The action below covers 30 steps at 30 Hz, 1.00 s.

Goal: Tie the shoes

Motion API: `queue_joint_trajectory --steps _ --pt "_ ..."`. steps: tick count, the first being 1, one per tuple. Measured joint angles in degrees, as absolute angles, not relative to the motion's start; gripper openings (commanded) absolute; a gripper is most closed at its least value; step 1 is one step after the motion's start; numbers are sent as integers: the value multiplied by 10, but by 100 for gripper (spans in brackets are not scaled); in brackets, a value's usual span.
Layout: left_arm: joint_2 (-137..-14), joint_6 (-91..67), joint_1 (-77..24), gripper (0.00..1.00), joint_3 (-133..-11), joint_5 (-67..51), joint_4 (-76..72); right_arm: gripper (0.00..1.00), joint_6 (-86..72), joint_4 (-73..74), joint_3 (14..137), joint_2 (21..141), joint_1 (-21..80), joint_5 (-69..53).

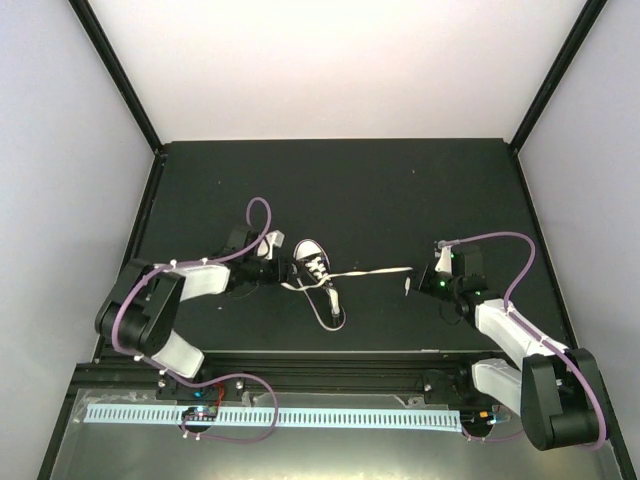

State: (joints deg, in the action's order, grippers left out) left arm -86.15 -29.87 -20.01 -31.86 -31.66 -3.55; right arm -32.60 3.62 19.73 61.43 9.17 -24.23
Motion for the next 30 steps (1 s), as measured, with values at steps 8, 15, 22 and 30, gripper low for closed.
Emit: queue_joint_trajectory --steps 8,15,22,30 --pt "-949 -306 -226 69 -368 -358 -92 2 -315 37 198 615 91 -245" --pt "-944 -251 -238 72 -392 -355 -69 2 -313 37 198 615 91 -245" --pt "-839 -139 -280 66 -363 -345 -15 2 -310 39 208 622 91 -246" --pt "-829 -97 -328 53 -347 -267 36 2 -310 38 215 627 91 -253"
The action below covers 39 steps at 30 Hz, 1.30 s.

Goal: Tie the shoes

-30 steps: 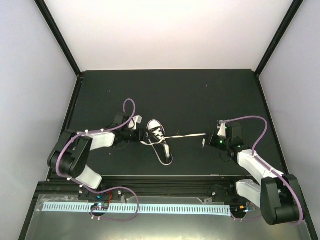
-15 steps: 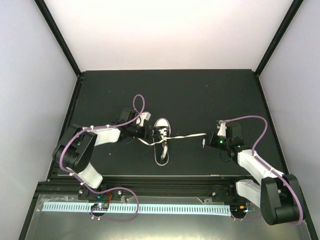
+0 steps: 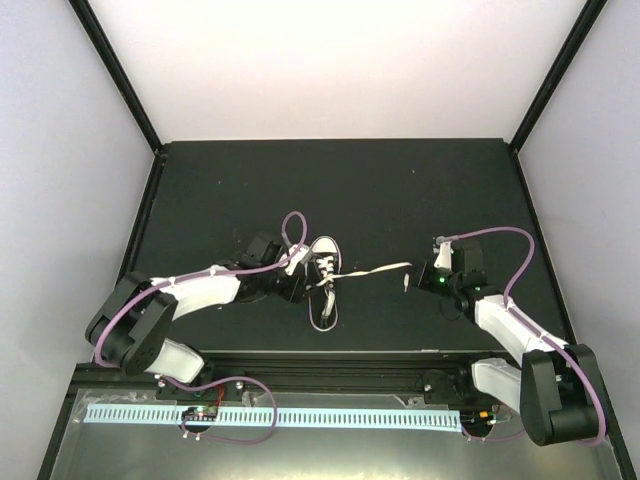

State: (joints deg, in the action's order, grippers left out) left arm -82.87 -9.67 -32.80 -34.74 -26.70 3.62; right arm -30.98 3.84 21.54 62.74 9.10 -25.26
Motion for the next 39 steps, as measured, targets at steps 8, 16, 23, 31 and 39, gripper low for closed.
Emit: queue_joint_trajectory --steps 8,16,23,31,39 --pt "-829 -89 -345 42 -341 -210 43 2 -310 38 218 627 91 -258" --pt "-848 -84 -361 31 -345 -190 40 2 -310 39 218 621 91 -261" --pt "-853 -86 -369 20 -347 -177 35 2 -309 41 218 615 90 -261" --pt "-851 -87 -378 30 -348 -154 30 2 -307 49 218 610 90 -261" --pt "-832 -88 -387 18 -348 -129 28 2 -305 53 218 610 90 -261"
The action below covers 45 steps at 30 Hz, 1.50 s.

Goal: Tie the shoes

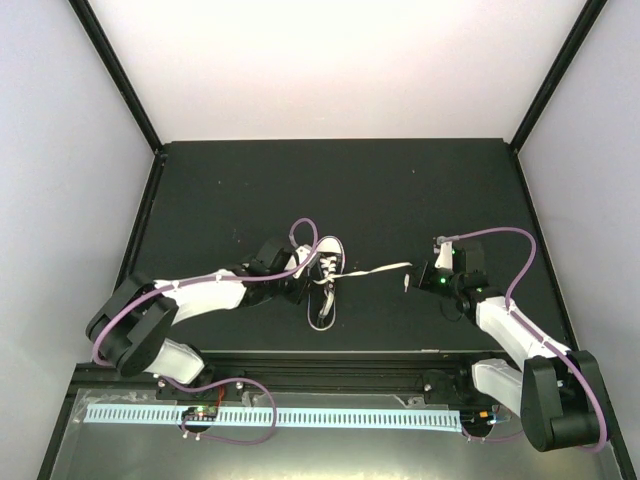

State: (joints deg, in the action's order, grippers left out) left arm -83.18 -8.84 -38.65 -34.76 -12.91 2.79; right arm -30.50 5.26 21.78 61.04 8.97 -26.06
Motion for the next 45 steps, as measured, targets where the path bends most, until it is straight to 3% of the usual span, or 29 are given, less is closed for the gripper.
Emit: queue_joint_trajectory --steps 4,8,17,22,26,27,30,32,37,45 --pt "-821 -89 -387 15 -347 -124 17 2 -305 53 218 610 90 -261" --pt "-823 -89 -388 2 -347 -124 14 2 -303 53 218 611 90 -261" --pt "-801 -104 -391 1 -335 -133 -9 2 -303 57 229 625 90 -260" --pt "-787 -128 -403 2 -332 -153 -42 2 -312 46 329 710 122 -257" --pt "-785 -145 -412 2 -329 -157 -60 3 -329 24 464 812 207 -257" --pt "-782 -149 -414 2 -324 -157 -67 10 -334 17 504 840 238 -259" --pt "-769 -162 -415 1 -309 -157 -82 49 -347 -7 570 891 310 -278" --pt "-766 -168 -415 2 -303 -157 -87 65 -360 -32 577 907 346 -299" --pt "-765 -177 -415 2 -302 -161 -94 72 -370 -39 516 896 333 -301" --pt "-772 -202 -415 2 -318 -178 -82 72 -327 -82 362 790 289 -308"
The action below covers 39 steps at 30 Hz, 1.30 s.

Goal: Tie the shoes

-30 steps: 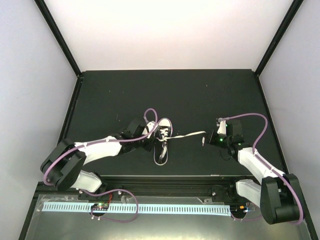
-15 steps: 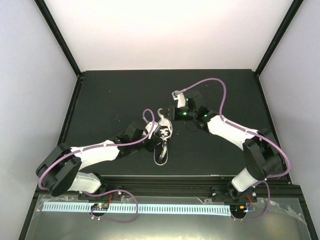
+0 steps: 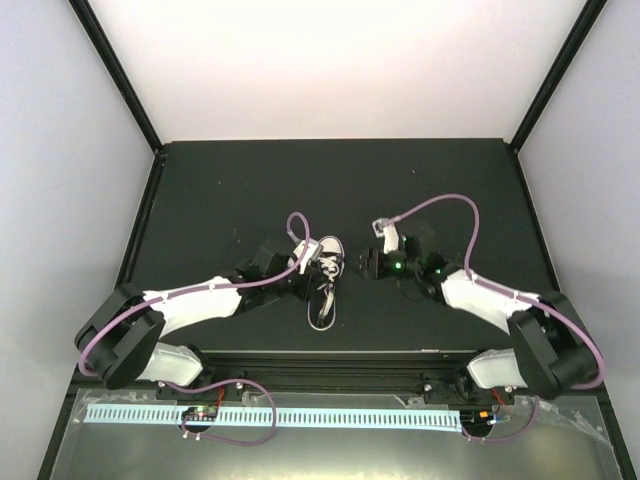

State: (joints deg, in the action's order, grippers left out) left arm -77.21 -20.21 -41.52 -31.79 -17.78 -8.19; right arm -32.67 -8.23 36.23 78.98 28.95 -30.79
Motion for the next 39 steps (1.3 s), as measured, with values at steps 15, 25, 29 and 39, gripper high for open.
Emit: queue_joint_trajectory --steps 15,25,29,39 --pt "-825 -243 -416 1 -393 -218 -32 60 -166 -176 269 757 441 -202" --pt "-827 -243 -411 2 -394 -209 -14 37 -126 -176 306 817 460 -164" --pt "-832 -243 -408 2 -394 -199 -13 27 -122 -174 319 836 466 -160" --pt "-834 -252 -408 1 -402 -202 -15 33 -126 -166 333 860 467 -138"
